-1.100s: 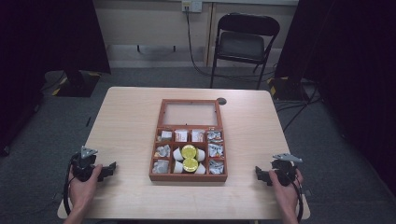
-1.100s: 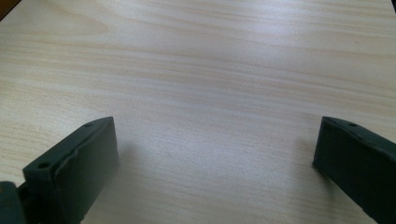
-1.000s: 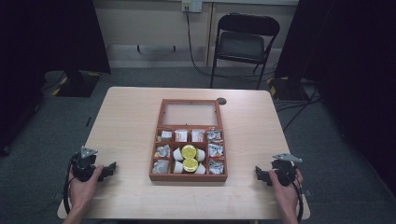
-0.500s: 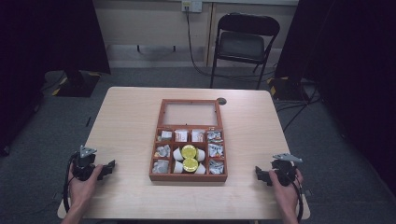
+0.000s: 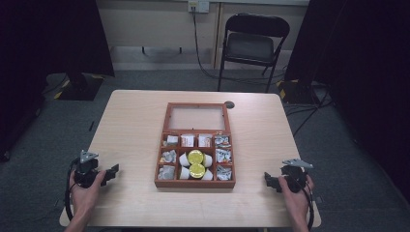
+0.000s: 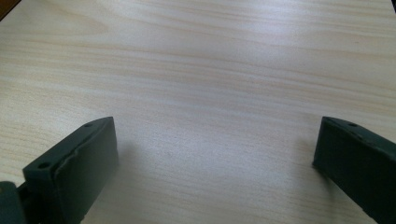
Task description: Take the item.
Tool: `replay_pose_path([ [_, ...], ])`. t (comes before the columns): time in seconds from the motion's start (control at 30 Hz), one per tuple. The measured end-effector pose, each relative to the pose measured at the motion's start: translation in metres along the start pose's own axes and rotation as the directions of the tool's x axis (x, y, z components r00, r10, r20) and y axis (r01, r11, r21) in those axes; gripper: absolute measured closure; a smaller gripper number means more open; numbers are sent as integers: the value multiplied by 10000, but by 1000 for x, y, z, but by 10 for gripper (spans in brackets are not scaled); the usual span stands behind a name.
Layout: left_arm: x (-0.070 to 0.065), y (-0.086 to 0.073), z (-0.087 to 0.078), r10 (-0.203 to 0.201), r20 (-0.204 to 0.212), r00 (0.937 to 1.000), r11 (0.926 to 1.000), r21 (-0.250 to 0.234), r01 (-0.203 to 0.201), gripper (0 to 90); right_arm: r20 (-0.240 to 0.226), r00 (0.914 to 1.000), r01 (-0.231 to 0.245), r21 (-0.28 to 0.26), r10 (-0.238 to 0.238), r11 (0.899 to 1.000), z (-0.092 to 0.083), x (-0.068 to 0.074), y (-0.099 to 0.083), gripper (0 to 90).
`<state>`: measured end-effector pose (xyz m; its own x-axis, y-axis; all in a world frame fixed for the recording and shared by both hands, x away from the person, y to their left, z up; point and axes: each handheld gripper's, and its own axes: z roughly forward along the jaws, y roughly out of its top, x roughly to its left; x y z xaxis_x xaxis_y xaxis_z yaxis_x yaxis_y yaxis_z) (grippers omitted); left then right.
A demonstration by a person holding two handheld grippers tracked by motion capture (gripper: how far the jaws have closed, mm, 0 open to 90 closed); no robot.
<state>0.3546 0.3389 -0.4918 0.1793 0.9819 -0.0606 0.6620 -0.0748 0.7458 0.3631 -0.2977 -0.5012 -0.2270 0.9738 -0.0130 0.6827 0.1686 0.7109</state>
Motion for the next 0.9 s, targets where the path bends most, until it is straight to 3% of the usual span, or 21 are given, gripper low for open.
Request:
replay_pose_path([
  [0.1,-2,0,0,92,71,9999,10000,-2,-92,162,-1,10000,-2,1,2,10000,0,0,0,0],
  [0.23,-8,2,-2,529,250,9983,9986,12,-530,167,1,10000,-2,1,2,10000,0,0,0,0],
  [0.53,-17,4,-6,748,538,9957,9971,-187,-739,173,-1,10000,-1,0,1,10000,0,0,0,0],
  [0.7,-25,8,-9,1242,717,9897,9920,-304,-1223,180,-1,10000,-1,1,1,10000,0,0,0,0],
  [0.9,-31,13,-13,1237,1114,9860,9910,-643,-1171,187,0,10000,0,0,0,10000,0,0,0,0],
])
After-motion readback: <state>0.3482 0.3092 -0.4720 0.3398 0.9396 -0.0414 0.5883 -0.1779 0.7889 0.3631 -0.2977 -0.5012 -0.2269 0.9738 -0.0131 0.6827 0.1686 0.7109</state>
